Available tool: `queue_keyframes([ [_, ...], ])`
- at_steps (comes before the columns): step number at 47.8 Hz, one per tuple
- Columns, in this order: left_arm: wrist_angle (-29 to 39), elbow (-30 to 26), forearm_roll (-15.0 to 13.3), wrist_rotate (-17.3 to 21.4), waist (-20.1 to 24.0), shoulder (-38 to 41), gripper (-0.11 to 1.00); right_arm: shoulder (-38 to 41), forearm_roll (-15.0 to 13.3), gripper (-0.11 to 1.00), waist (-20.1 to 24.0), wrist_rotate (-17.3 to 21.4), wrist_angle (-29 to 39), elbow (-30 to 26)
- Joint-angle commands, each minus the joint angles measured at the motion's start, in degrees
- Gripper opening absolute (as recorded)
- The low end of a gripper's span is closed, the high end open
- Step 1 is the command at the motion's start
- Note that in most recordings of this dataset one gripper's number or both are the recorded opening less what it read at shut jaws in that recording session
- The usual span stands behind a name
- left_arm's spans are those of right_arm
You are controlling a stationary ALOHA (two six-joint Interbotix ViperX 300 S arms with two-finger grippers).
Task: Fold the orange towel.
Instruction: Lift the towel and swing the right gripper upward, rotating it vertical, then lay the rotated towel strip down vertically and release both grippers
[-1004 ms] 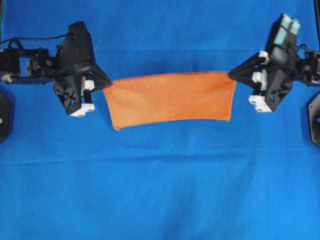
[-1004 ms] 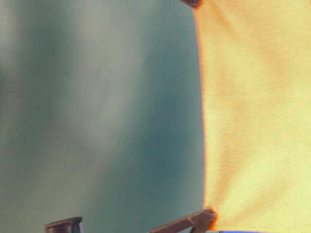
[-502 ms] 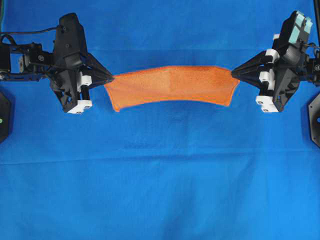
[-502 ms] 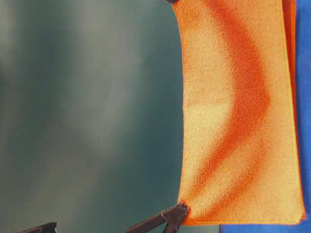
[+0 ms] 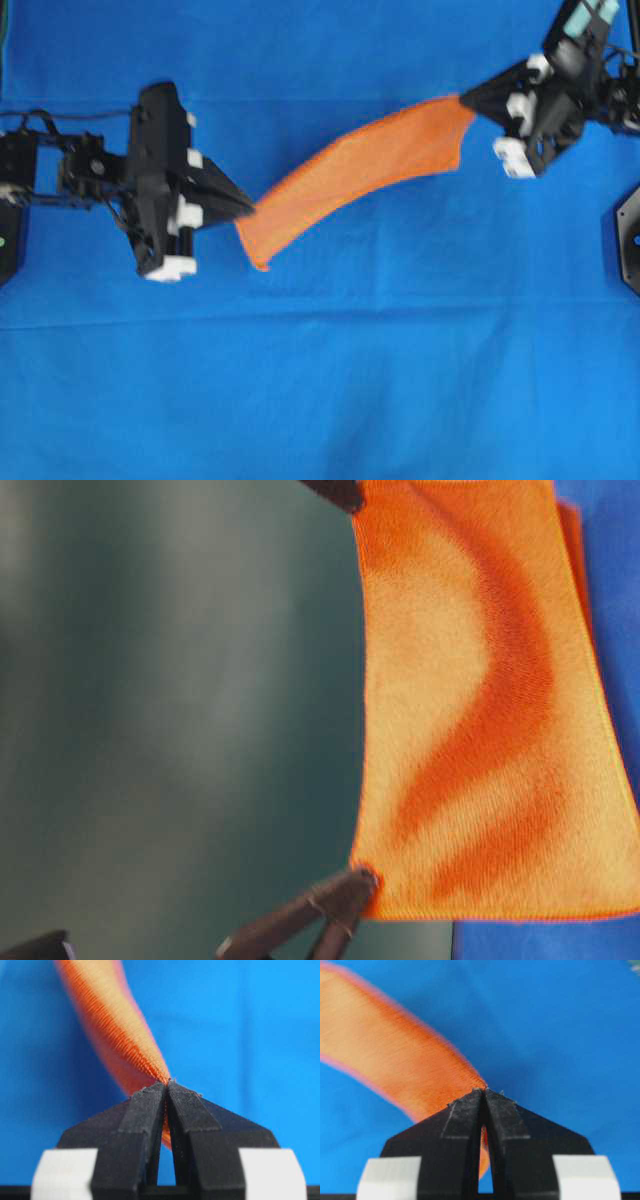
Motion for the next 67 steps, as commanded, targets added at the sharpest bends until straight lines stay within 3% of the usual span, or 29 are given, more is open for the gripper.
queue_keyframes([
  [1, -2.37, -3.16, -0.09, 0.18, -1.93, 1.05, 0.01, 2.55, -1.41, 0.02, -2.64, -0.18, -2.2, -2.99],
  [9, -5.8, -8.09, 0.09, 1.49, -4.22, 6.06, 0.01, 8.26, -3.69, 0.02, -5.71, -0.26, -4.48, -7.73],
  [21, -8.26, -15.56, 0.0, 5.1, -5.45, 14.59, 0.01, 16.79, -7.56, 0.02, -6.86, -0.35, -5.1, -17.75],
  [31, -8.26, -19.07, 0.0, 6.5, -6.24, 18.19, 0.01, 21.01, -8.44, 0.02, -6.86, -0.35, -4.83, -22.76],
  [49, -13.01, -22.15, 0.18, 7.12, -6.33, 21.8, 0.01, 17.31, -9.32, 0.02, -8.44, -0.26, -3.96, -19.16],
  [60, -14.06, -30.15, 0.18, 11.95, -6.24, 28.83, 0.01, 10.28, -9.32, 0.02, -9.58, 0.0, -2.9, -12.48],
  [67, -14.24, -34.98, 0.18, 12.22, -6.33, 33.57, 0.01, 7.73, -9.32, 0.02, -9.58, 0.09, 0.35, -10.2],
])
